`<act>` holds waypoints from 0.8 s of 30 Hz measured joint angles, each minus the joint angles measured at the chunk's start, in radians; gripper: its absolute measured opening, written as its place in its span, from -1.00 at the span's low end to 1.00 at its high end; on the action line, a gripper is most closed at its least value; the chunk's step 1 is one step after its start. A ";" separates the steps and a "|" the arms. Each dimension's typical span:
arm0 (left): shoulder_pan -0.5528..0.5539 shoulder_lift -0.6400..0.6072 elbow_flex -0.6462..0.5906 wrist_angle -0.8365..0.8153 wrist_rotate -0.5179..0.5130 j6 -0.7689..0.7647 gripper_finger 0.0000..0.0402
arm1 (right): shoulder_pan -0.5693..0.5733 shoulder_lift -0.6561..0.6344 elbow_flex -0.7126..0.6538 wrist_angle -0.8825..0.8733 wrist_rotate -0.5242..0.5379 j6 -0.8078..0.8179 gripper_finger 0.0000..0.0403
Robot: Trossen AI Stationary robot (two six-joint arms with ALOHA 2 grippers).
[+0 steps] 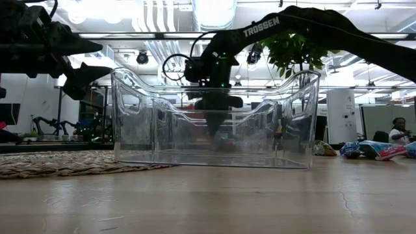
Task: Pick and place Granola Bars by type
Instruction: Put the red granola bar into the top transparent bin
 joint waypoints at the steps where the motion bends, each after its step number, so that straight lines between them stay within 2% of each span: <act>1: 0.000 0.000 0.000 0.000 0.000 0.000 0.30 | -0.001 -0.002 0.000 0.000 -0.001 0.010 -0.66; 6: 0.000 0.000 0.000 0.000 0.000 0.000 0.30 | -0.003 -0.003 0.000 -0.003 0.006 0.018 -0.44; 11: 0.000 0.000 0.000 0.000 0.000 0.000 0.30 | -0.001 -0.024 0.000 -0.005 0.103 0.032 -0.26; 19: 0.000 0.000 0.000 0.000 0.000 0.000 0.30 | -0.002 -0.103 0.000 -0.004 0.124 0.073 -0.14; 24: 0.000 0.000 0.000 0.000 0.000 0.000 0.30 | 0.021 -0.155 0.016 -0.006 0.138 0.240 -0.10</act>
